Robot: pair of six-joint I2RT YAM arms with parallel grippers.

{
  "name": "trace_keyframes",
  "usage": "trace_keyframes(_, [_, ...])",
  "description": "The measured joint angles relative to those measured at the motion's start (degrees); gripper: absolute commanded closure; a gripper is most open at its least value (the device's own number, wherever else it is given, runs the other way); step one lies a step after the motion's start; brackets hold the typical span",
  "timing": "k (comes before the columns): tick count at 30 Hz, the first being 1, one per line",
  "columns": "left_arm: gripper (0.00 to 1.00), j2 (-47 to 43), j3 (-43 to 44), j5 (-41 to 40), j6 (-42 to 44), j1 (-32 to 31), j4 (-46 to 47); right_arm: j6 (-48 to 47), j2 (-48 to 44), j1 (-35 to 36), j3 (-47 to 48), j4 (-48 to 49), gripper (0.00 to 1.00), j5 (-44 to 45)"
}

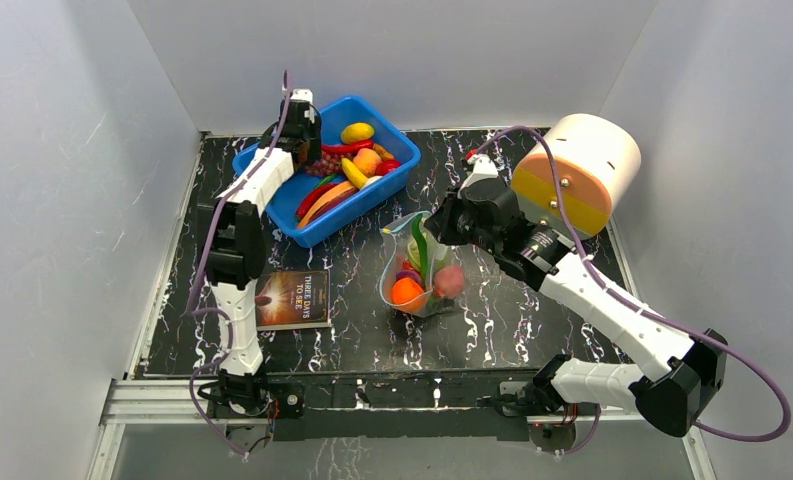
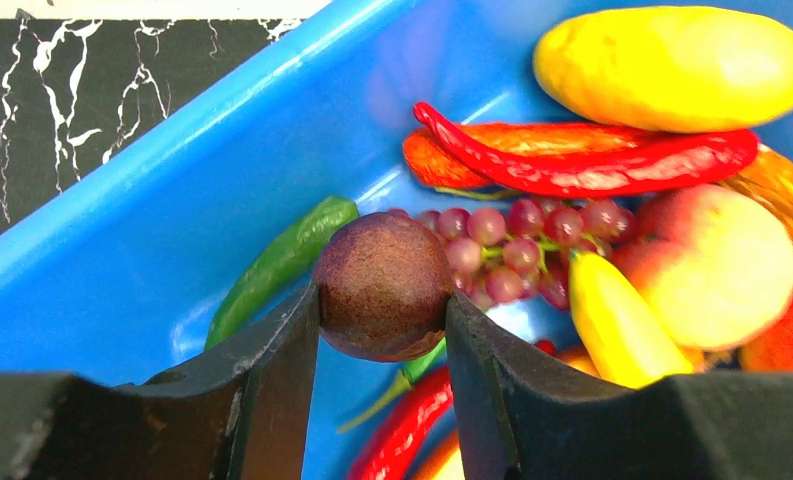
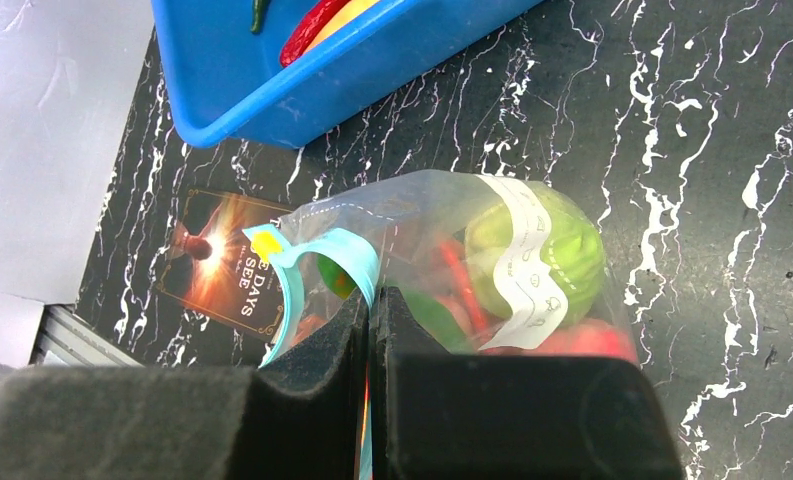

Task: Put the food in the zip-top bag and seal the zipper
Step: Pick up the fake fruit from the bin.

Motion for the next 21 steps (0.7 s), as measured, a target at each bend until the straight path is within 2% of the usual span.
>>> trace_keyframes(15, [0.74,-18.3,-12.9,11.4,-8.2,0.0,-7.4,1.2,-0.3,0.0,-1.6,0.2,1.00,-1.7])
trace_keyframes(21, [0.75,-25.0,-15.0,20.7,-11.6,0.0,-9.7,0.0,-0.7,0.0,-1.6,-0.5,1.00,-1.8])
